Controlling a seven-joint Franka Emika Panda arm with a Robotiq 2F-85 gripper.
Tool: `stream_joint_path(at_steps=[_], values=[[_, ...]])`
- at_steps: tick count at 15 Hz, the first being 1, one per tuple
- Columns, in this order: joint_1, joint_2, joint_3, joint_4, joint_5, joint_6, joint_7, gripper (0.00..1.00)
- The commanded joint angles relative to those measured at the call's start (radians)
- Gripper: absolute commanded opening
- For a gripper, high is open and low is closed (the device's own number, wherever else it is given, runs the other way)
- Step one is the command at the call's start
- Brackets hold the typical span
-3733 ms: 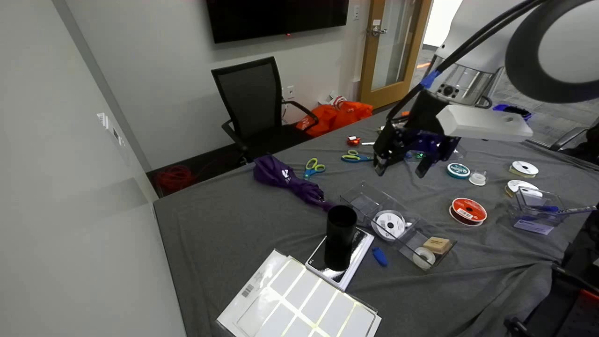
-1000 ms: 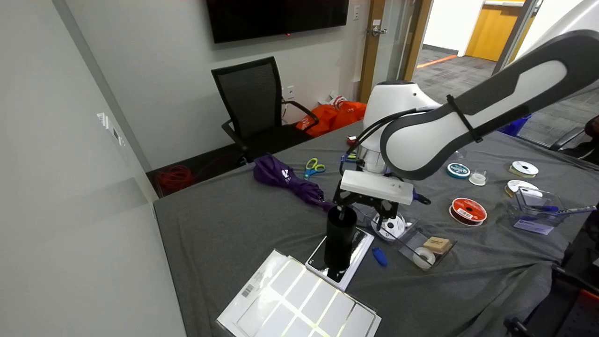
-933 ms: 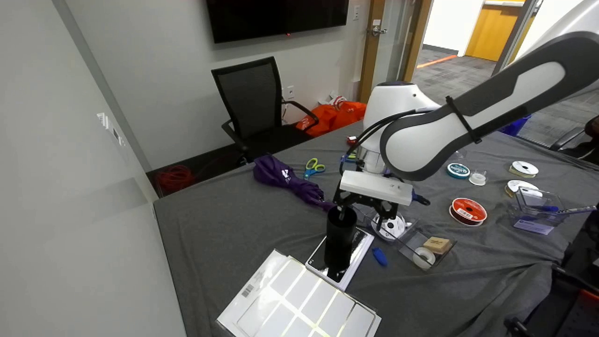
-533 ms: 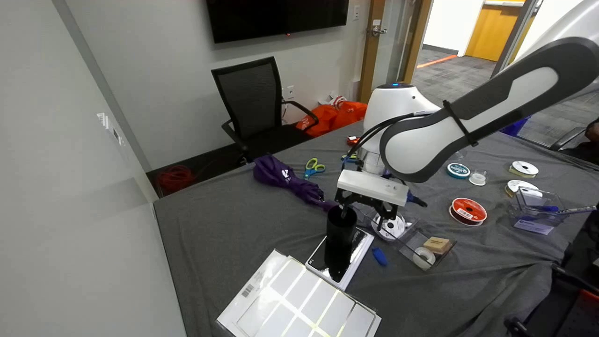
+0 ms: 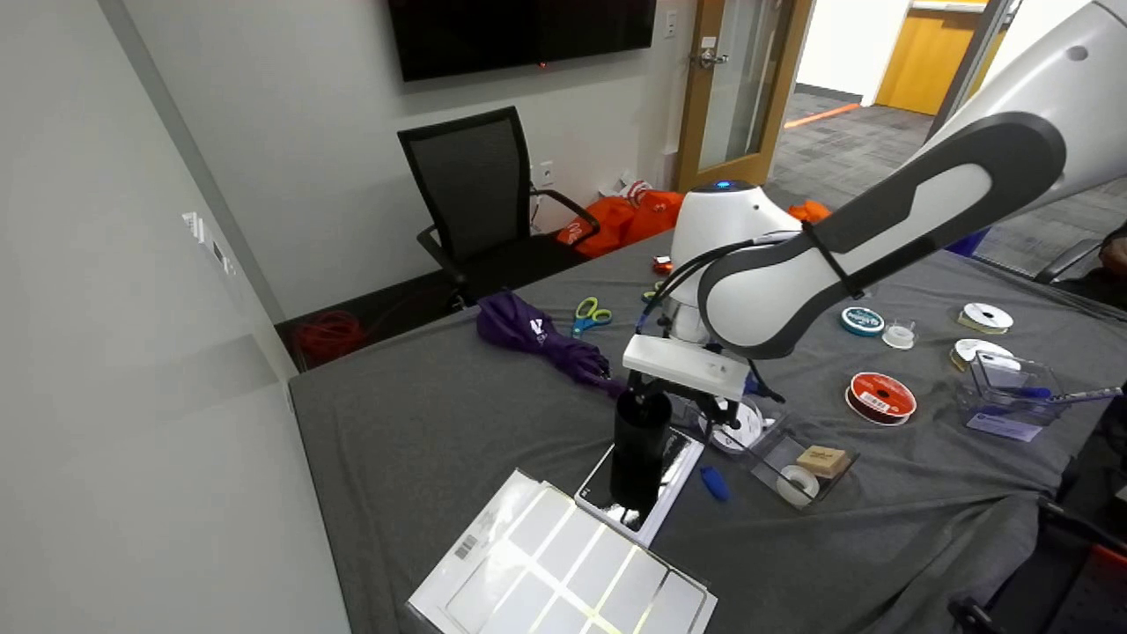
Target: Remove the black cup from the scale
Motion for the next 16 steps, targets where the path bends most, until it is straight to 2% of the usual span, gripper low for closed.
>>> stream_joint_path(at_steps=[1, 10, 12, 16], values=[[0.017, 0.038, -0.017, 0.048, -0.014, -0.022, 0.020, 0.68], [0.018, 0.054, -0.017, 0.058, -0.015, -0.002, 0.008, 0.03], [0.018, 0.049, -0.014, 0.054, -0.015, 0.006, 0.001, 0.00], [0.017, 0.040, -0.012, 0.045, -0.016, 0.017, -0.009, 0.02]])
